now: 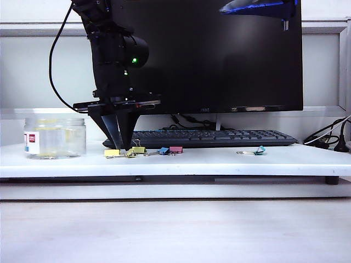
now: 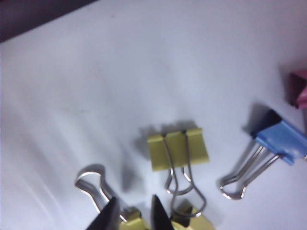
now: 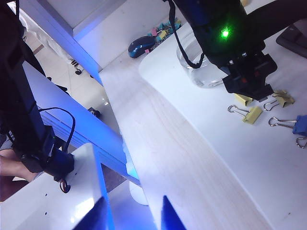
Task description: Take the clips out of the round transparent plastic box and place them on the table.
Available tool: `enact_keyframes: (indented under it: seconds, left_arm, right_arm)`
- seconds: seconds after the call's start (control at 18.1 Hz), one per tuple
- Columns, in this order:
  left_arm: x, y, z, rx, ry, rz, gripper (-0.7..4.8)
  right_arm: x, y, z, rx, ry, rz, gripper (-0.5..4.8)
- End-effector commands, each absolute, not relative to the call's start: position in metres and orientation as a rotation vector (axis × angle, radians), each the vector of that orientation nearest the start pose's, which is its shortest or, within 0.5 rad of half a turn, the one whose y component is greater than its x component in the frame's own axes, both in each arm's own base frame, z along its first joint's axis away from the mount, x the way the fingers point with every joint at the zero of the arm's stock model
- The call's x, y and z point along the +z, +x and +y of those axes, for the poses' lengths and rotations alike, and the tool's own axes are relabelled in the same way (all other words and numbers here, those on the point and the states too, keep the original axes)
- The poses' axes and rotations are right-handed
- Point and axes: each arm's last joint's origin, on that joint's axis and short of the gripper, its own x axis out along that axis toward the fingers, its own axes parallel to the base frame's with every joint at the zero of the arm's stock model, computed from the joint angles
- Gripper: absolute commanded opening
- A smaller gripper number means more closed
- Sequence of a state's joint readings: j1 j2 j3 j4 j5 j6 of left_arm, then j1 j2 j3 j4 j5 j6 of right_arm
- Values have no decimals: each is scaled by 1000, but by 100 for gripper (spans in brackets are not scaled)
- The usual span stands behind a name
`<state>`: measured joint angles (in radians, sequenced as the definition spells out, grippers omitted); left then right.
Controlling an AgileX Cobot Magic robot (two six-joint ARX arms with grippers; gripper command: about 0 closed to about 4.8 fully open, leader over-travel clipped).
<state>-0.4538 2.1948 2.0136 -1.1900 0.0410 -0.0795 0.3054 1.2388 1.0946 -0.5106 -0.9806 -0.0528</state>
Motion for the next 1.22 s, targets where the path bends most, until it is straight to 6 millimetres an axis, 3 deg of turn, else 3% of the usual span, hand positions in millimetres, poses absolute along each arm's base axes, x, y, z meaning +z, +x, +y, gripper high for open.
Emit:
enact_keyframes:
  seconds: [0.06, 0.28, 0.72, 0.83, 0.89, 1.0, 1.05, 1.22]
  left_arm:
    - [253, 395, -194, -378, 241, 1352, 211]
    - [293, 387, -190, -394, 216, 1242, 211]
    - [395, 326, -158, -367, 243, 984, 211]
    - [423, 301, -145, -353, 237, 909, 211]
    - [448, 275, -131, -335, 238, 836, 211]
    - [470, 245, -116, -322, 225, 766, 211]
    - [487, 217, -101, -299, 220, 720, 211]
    - [504, 172, -78, -247, 209, 670, 211]
  right_arm:
    - [328, 232, 99, 1261, 184, 610, 148]
    - [329, 233, 99, 1261, 183, 608, 148]
    - [327, 235, 97, 1163, 137, 607, 148]
    - [327, 235, 97, 1150, 130, 607, 148]
    - [327, 235, 97, 1150, 130, 607, 148]
    - [327, 235, 97, 1150, 131, 608, 148]
    - [327, 235, 97, 1150, 132, 608, 148]
    - [327, 235, 97, 1151, 139, 613, 148]
